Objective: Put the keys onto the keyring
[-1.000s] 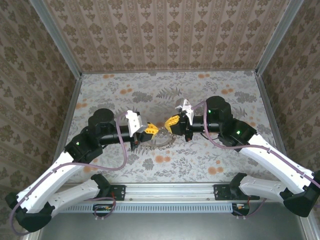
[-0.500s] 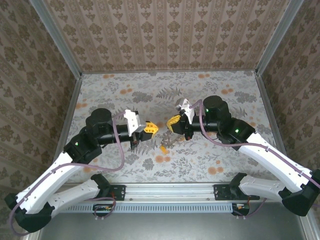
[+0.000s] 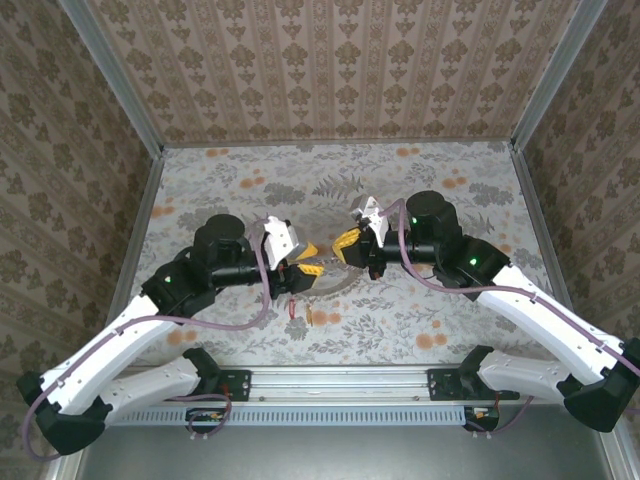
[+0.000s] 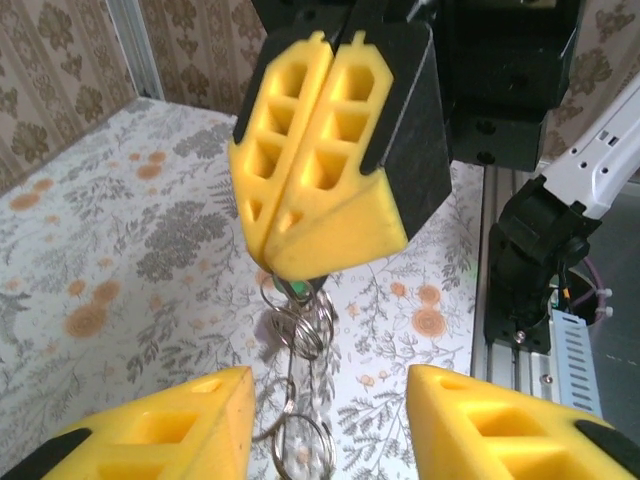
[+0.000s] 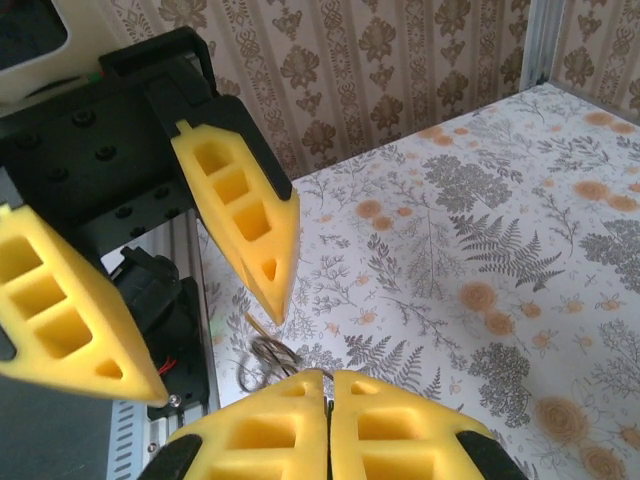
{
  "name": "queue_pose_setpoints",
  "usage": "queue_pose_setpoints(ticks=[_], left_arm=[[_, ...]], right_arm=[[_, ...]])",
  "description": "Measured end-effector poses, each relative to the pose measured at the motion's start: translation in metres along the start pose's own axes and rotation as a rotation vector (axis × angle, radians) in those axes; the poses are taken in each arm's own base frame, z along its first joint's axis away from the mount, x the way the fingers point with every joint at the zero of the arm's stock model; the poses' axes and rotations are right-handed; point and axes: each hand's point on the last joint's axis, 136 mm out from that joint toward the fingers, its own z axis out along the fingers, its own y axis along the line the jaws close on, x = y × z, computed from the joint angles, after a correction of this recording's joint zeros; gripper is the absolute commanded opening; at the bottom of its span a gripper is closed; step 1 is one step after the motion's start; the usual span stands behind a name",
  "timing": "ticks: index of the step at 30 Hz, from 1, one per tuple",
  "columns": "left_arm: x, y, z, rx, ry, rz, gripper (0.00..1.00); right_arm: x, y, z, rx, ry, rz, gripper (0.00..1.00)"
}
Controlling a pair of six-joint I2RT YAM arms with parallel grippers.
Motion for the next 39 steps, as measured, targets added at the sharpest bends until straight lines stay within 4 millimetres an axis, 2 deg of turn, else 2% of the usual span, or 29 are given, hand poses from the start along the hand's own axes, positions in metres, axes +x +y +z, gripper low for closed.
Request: queue_pose_setpoints(ticks=[3,9,16,28,39], left_arm=[[0.001,-0.001,0.004,-0.005,0.021,0.011,0.54],[0.003,0.002,0.017,-0.028,0.061,0.03,0.56],[0.013,0.018,0.027,-0.101,0.109,0.024,0.56],[0.01,0.031,0.031,-0.166,0.104,0.041,0.31],[0.012,0.036,0.037,-0.178,0.112,0.045,0.32]], right_arm=[[-0.001,-0.001,0.002,0.0,-0.002,0.007,0.0],[-0.004,-0.002,0.003,0.0,-0.015,0.014,0.0],[-0.007,-0.001,0.003,-0.001,-0.028,0.008,0.0],[-0.014,0.0,0.002,-0.007,-0.055,0.011,0.0],[-0.018,0.003,-0.001,-0.018,-0.076,0.007,0.0]])
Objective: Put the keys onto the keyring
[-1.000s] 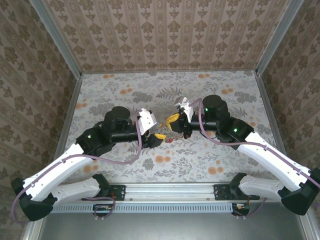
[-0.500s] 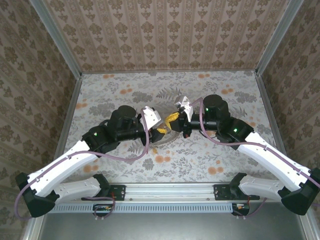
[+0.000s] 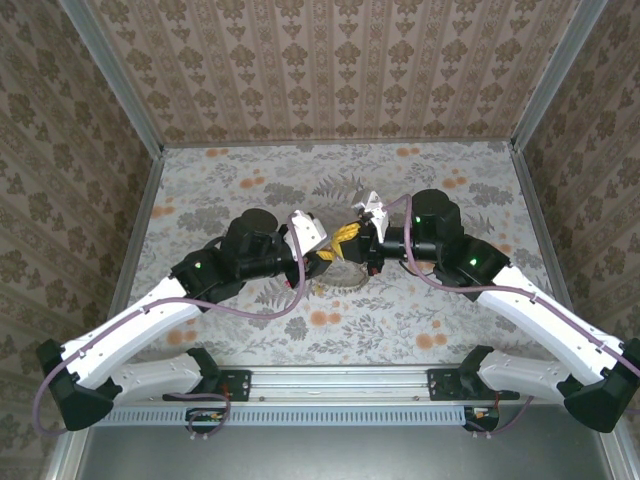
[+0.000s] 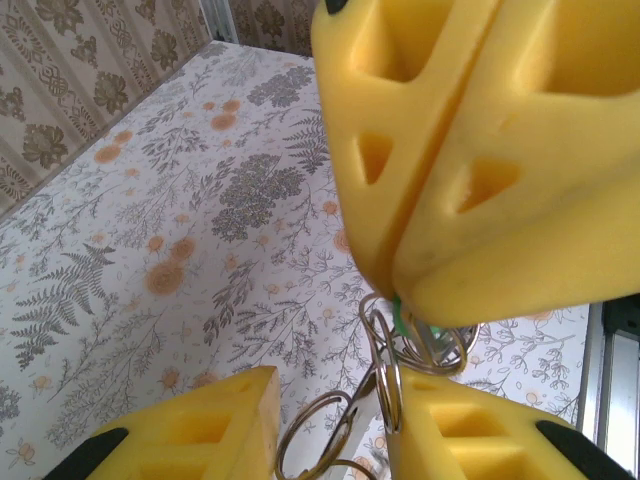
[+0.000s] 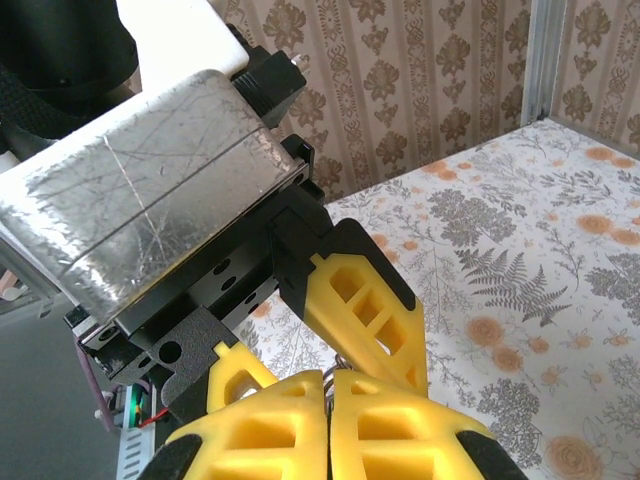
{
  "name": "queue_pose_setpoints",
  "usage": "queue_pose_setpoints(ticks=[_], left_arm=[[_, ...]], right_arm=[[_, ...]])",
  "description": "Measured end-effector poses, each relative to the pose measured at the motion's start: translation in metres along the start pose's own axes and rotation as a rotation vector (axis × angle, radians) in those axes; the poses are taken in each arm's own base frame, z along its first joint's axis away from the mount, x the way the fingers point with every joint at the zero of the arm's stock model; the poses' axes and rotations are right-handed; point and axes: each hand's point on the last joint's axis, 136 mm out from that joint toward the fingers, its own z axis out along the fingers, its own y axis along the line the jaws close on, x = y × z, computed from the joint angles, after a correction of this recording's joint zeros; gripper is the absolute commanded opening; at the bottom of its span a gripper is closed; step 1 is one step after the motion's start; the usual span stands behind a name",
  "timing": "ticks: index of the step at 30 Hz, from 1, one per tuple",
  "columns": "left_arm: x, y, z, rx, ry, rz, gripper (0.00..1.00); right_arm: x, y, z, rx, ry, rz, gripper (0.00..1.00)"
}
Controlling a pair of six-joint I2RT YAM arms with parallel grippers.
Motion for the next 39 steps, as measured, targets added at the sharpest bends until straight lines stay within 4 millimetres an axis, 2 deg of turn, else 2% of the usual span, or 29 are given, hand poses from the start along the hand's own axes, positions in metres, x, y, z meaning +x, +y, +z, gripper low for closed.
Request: queue_pose_setpoints(ticks=[3,11,14,25,33,39], left_arm=[[-0.001,0.0,0.0,0.001,-0.004,0.002,0.29],[-0.005,-0.009,-0.001,0.052,-0.022,0.03,0.06],[-0.005,-0.011,-0.001,0.062,-0.026,0.036,0.01],[-0.007,-0.009,-0.002,0.06,-0.036,0.042,0.0],[-0.016,-0.015,-0.021,0.067,-0.095,0.08,0.0],[-0.016,-0.015,-0.022,0.068,-0.095,0.097,0.0]], right_arm=[[0.0,0.001,0.0,-0.005,-0.004,0.0,0.0],[0.0,0.0,0.0,-0.007,-0.005,0.012,0.0],[0.0,0.0,0.0,-0.007,-0.006,0.013,0.0],[0.0,0.0,0.0,-0.007,-0.007,0.014,0.0],[-0.006,-0.003,-0.007,0.01,-0.027,0.012,0.0],[-0.005,-0.007,-0.008,0.022,-0.026,0.017,0.0]])
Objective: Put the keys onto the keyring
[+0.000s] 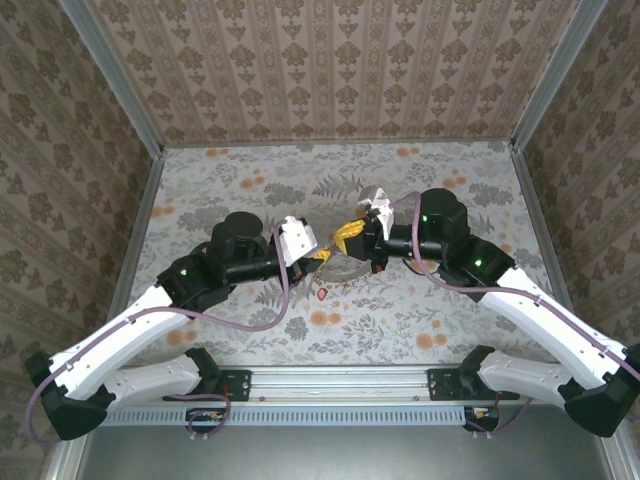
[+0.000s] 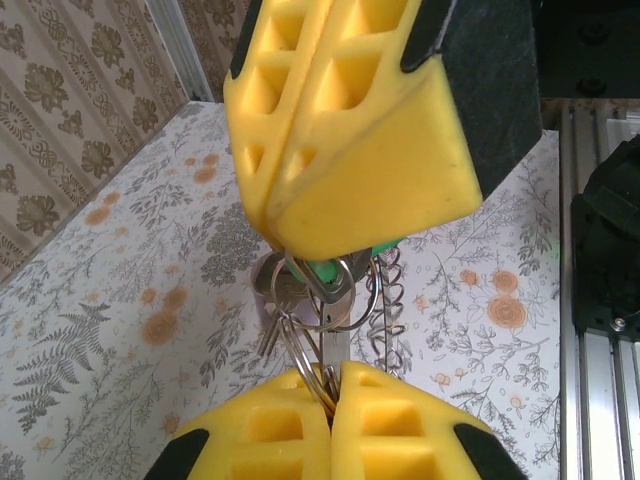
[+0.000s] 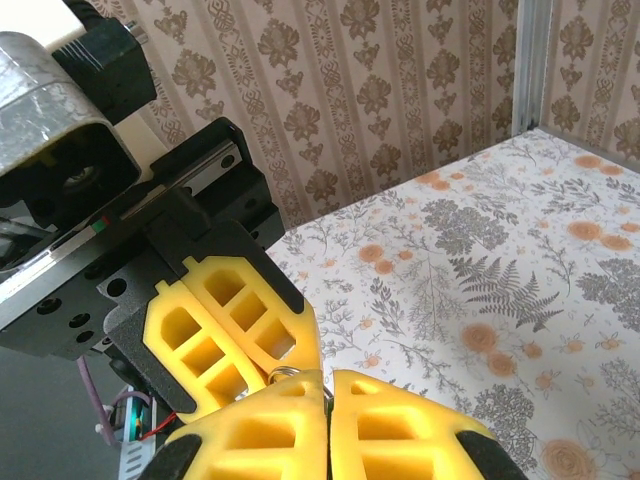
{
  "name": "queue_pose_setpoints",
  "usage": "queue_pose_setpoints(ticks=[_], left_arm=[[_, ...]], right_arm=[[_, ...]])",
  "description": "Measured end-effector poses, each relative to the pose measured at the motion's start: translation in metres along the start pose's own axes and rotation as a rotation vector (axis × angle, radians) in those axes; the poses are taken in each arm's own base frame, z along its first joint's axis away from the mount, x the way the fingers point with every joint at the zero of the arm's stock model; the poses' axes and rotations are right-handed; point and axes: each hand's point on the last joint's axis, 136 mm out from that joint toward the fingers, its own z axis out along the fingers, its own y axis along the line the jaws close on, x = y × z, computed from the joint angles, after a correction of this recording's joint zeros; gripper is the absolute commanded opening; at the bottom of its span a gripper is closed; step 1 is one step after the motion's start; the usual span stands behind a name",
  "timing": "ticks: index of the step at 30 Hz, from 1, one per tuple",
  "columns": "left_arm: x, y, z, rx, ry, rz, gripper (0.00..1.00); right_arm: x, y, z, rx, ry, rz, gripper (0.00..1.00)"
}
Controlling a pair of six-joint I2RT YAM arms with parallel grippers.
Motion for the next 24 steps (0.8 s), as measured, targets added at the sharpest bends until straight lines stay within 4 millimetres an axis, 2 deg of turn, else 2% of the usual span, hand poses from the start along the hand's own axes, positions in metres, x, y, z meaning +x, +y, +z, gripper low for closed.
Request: queue_pose_setpoints(ticks=[16,24], left_arm=[[0.0,0.001,-0.009,-0.024,-0.005,0.015,0.0],[0.005,0.001,-0.01,-0.027,0.005,0.017,0.0]], right_arm=[[0.0,-0.003,0.005,0.004,0.047,0.027,0.0],[0.008,-0.007,0.007,0.02,0.085,0.048,0.0]])
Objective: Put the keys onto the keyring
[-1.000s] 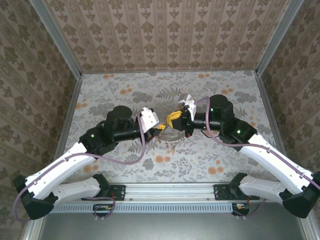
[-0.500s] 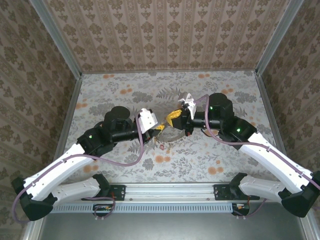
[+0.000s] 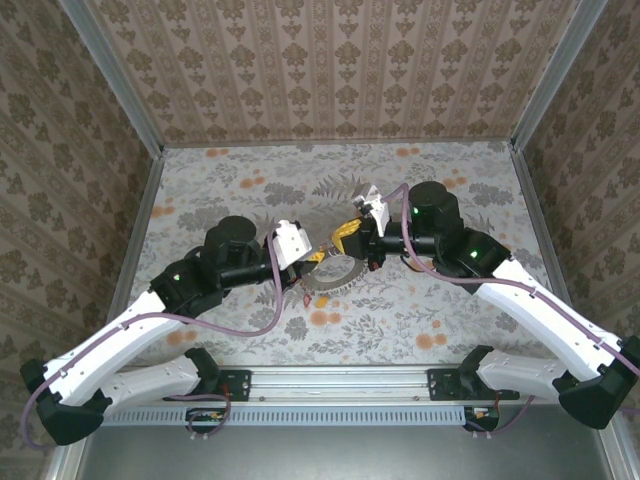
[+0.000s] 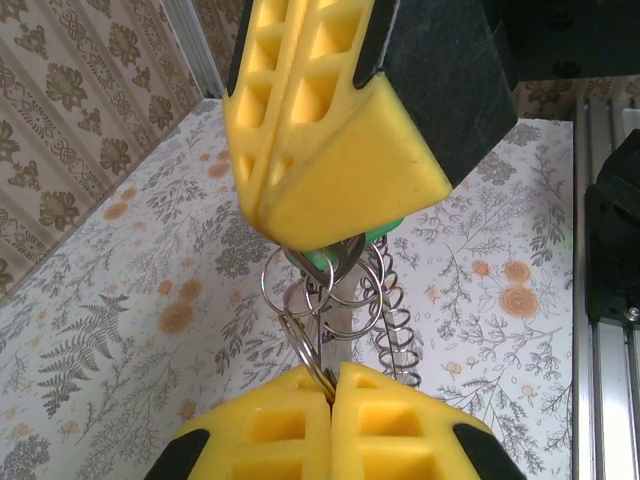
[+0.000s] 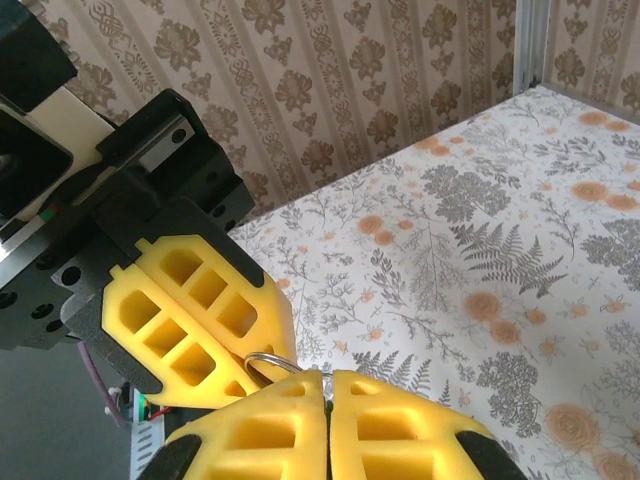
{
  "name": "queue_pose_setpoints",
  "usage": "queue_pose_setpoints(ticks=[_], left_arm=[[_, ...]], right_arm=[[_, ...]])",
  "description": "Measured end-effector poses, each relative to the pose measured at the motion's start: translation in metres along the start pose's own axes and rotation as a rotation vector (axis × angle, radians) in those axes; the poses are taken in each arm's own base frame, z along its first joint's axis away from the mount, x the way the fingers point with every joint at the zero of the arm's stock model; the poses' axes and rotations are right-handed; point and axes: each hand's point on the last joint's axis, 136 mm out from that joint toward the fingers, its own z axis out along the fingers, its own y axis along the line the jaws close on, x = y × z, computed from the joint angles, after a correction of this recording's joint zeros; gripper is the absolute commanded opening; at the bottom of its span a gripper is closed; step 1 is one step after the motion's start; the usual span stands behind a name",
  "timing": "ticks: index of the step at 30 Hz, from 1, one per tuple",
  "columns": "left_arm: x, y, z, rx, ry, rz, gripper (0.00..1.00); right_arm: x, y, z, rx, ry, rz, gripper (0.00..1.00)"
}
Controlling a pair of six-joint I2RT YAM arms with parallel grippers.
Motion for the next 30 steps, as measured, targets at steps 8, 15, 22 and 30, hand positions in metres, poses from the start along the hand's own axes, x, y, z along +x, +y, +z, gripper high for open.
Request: queue_pose_setpoints(ticks=[8,15,22,30], left_arm=[[-0.0002,0.0007,0.0,-0.004,-0.001,0.001,0.0],[-0.005,-0.0026,0.0001,0.016,-0.022,0.013,0.0],[-0.0045,-0.0035,0.0002,0.02,-0.02,0.016,0.0],[-0.0004,-0.0027,0.0018,0.017,-0.002,0.015,0.06]], right_arm=[[-0.0007,-0.0017,-0.0015,0.014,-0.008,-0.003,0.0],[-0.0043,-0.0021,-0.0052,0.029,-0.026,-0.015,0.0],[-0.0003,-0.006,0.0009,0.031,-0.006,-0.006,0.0],[0.0011,-0.0072,0.0028,0.03,0.003,-0.003,0.0]])
